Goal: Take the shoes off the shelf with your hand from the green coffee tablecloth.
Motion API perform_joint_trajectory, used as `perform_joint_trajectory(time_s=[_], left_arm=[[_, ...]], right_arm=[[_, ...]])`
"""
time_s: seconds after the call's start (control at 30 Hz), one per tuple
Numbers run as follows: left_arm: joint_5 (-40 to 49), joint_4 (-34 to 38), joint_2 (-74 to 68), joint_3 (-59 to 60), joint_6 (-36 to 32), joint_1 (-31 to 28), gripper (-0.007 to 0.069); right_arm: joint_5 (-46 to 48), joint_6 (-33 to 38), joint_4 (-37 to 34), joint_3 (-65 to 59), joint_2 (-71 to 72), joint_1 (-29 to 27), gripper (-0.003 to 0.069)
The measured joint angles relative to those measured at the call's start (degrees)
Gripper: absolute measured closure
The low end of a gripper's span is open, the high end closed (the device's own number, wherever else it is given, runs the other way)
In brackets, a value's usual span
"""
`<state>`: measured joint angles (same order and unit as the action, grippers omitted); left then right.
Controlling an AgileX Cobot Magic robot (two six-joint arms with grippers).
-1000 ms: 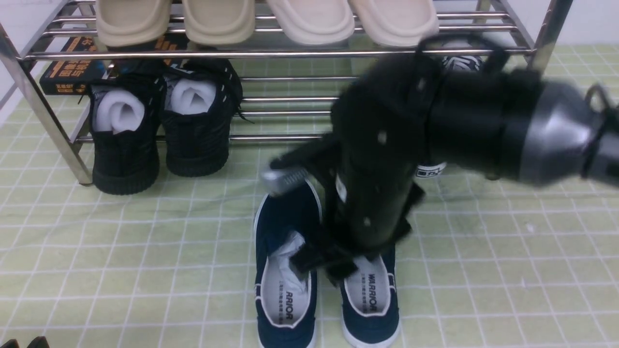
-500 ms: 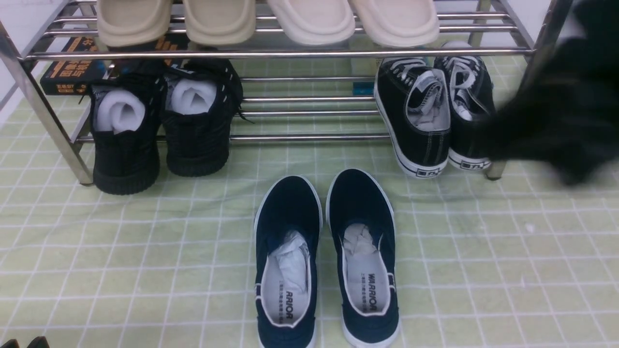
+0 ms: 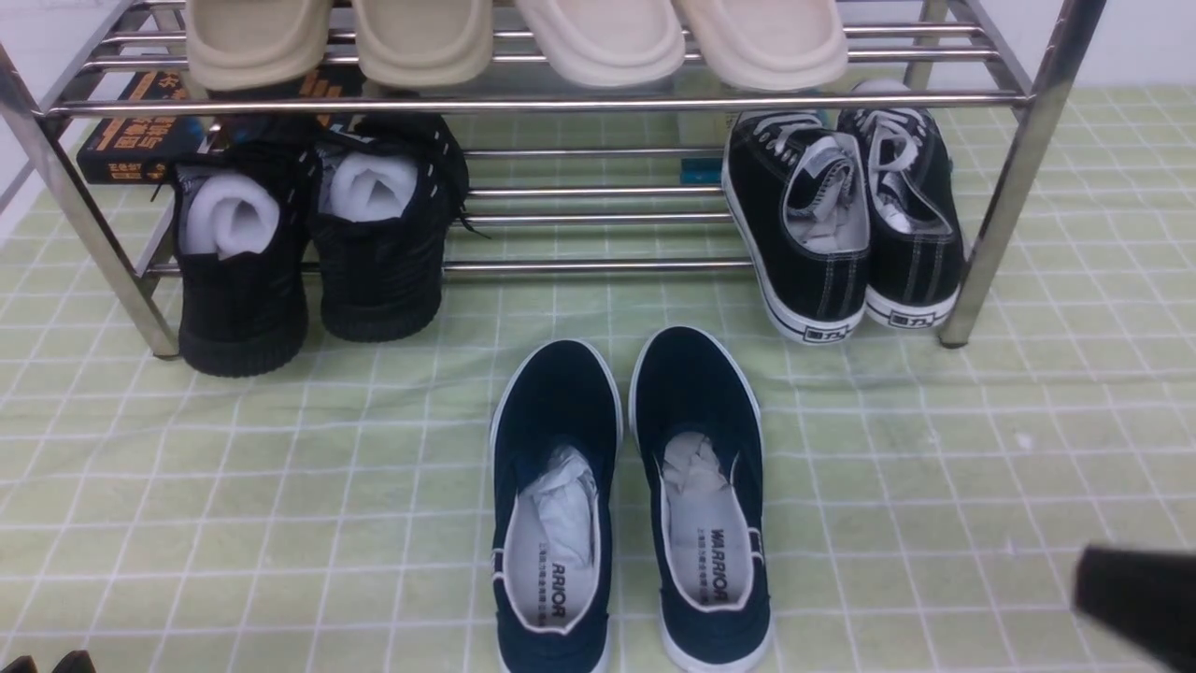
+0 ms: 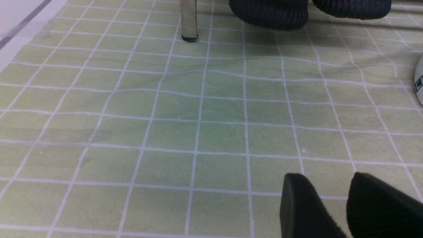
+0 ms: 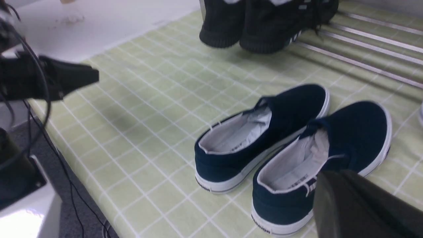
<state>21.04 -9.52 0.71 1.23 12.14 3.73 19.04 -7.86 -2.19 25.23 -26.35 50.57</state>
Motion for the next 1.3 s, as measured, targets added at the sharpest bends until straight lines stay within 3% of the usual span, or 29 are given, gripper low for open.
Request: perform_joint_trajectory(time_s=[0.2, 1.03, 1.17, 1.3], left_arm=[[0.0, 0.0, 0.0, 0.0, 0.0, 0.0, 0.0383], [0.0, 0.0, 0.0, 0.0, 0.0, 0.0, 0.0383], [0.0, 0.0, 0.0, 0.0, 0.0, 0.0, 0.0383], [0.0, 0.0, 0.0, 0.0, 0.0, 0.0, 0.0383]], right_arm=[[-6.0, 0.0, 0.0, -4.4, 0.0, 0.0, 0.0666], [-6.6, 0.0, 0.2, -5.8, 2.3, -0.1, 0.0644], [-7.3, 0.9, 0.2, -9.7, 6.9, -5.0, 0.0642], [-5.9, 0.9, 0.2, -17.2, 15.1, -18.7, 0.0638]])
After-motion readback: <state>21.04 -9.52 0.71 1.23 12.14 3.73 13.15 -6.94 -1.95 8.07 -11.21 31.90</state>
